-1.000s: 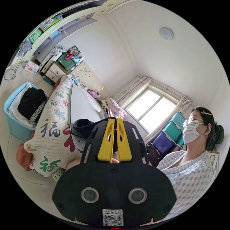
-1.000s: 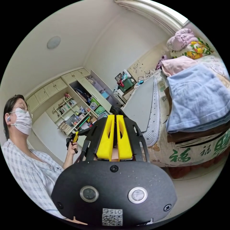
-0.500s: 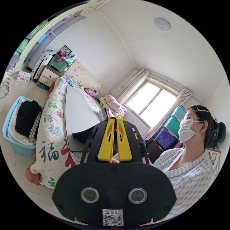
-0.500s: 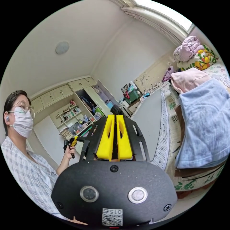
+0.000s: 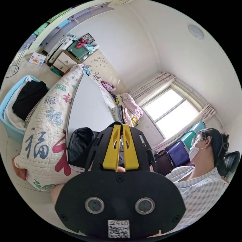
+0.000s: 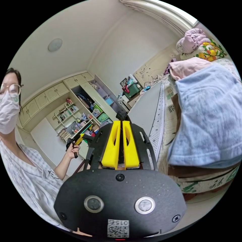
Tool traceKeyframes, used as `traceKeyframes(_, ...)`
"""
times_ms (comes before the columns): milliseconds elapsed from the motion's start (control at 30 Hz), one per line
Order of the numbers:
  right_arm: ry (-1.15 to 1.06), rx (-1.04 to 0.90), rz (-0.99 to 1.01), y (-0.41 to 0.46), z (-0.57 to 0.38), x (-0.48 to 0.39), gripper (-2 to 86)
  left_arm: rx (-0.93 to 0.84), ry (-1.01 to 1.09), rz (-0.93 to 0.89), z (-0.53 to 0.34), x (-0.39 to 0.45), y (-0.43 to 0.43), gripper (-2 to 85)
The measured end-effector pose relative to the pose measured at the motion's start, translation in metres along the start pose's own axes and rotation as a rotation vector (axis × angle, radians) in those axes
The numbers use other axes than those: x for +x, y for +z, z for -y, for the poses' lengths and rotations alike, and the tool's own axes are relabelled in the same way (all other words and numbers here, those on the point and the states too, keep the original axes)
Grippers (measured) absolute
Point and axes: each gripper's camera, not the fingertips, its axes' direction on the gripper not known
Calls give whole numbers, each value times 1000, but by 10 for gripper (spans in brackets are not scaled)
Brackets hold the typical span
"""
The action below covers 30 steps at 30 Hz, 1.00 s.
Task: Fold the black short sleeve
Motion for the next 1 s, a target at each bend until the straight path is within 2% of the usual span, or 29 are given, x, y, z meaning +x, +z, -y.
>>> traceKeyframes(233, 15, -37, -54, -8, -48, -43, 4, -26, -95, -15, -19, -33, 32, -6)
traceKeyframes(333, -12, -82, -96, -5, -73, -73, 4, -51, -48, -4, -36, -32, 36, -6)
traceKeyframes(400, -25, -106, -118, -3, -89, -90, 4, -25, 69, 129, -53, -21, 29, -6)
traceKeyframes(433, -41, -122, -126, -1, -99, -101, 5, -15, 149, 254, -67, -13, 25, -5)
traceKeyframes(467, -53, -131, -142, -1, -107, -111, 5, 9, 147, 320, -81, -12, 20, -6)
traceKeyframes(567, -66, -127, -233, -9, -122, -130, 5, 109, 162, 99, -96, -12, -4, -6)
traceKeyframes(700, -35, -73, -234, -35, -129, -139, 5, 154, 85, 13, -106, -18, -23, -6)
traceKeyframes(833, -34, -53, -219, -59, -134, -150, 5, 194, 103, -6, -114, -2, -45, -6)
traceKeyframes(900, -48, -33, -210, -73, -130, -156, 5, 196, 102, -72, -112, 9, -57, -6)
traceKeyframes(1000, -46, 54, -114, -110, -115, -162, 4, 303, 162, -193, -108, 42, -92, -7)
